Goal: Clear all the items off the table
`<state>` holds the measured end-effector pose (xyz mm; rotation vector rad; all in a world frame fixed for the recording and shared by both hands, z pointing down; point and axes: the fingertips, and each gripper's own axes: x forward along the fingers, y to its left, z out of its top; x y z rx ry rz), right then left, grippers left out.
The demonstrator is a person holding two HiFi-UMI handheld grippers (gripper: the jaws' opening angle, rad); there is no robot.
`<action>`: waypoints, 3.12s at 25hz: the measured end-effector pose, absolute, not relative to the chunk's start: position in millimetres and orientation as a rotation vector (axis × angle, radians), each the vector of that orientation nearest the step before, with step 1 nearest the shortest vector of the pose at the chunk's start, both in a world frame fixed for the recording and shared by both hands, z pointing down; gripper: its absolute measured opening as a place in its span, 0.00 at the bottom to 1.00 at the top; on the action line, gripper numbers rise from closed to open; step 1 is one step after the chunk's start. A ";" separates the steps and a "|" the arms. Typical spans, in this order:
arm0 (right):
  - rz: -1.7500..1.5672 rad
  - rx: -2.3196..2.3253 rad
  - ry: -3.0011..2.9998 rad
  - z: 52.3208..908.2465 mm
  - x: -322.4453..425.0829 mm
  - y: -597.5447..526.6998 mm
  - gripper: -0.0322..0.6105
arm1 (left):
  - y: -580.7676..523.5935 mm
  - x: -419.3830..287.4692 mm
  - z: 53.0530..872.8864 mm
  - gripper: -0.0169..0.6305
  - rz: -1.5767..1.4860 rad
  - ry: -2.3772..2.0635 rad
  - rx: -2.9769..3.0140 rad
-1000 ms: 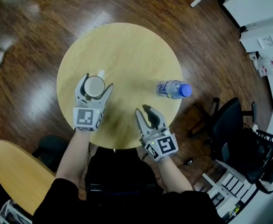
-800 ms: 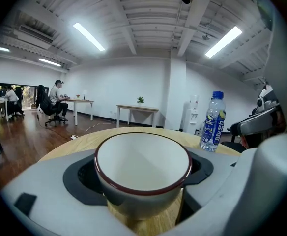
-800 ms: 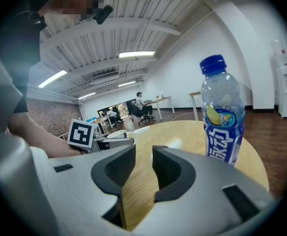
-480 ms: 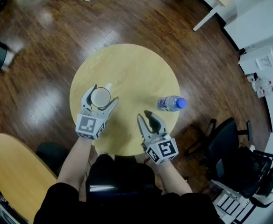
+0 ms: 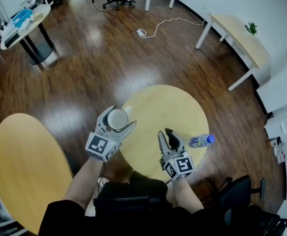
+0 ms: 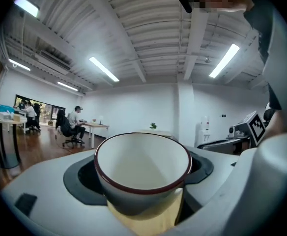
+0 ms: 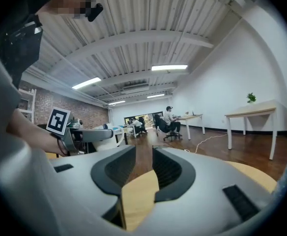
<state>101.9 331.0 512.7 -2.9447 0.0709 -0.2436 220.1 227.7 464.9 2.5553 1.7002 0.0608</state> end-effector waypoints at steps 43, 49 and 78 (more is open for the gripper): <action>-0.044 -2.171 2.183 417.4 146.2 -398.3 0.21 | -484.8 -46.7 414.4 0.66 -0.121 -0.732 2.989; -0.089 -2.045 2.296 424.7 121.8 -429.9 0.21 | -507.7 -105.9 425.7 0.66 -0.115 -1.020 2.875; -0.525 -2.215 2.355 582.3 92.8 -506.2 0.17 | -629.9 -158.8 607.3 0.66 0.150 -1.055 2.601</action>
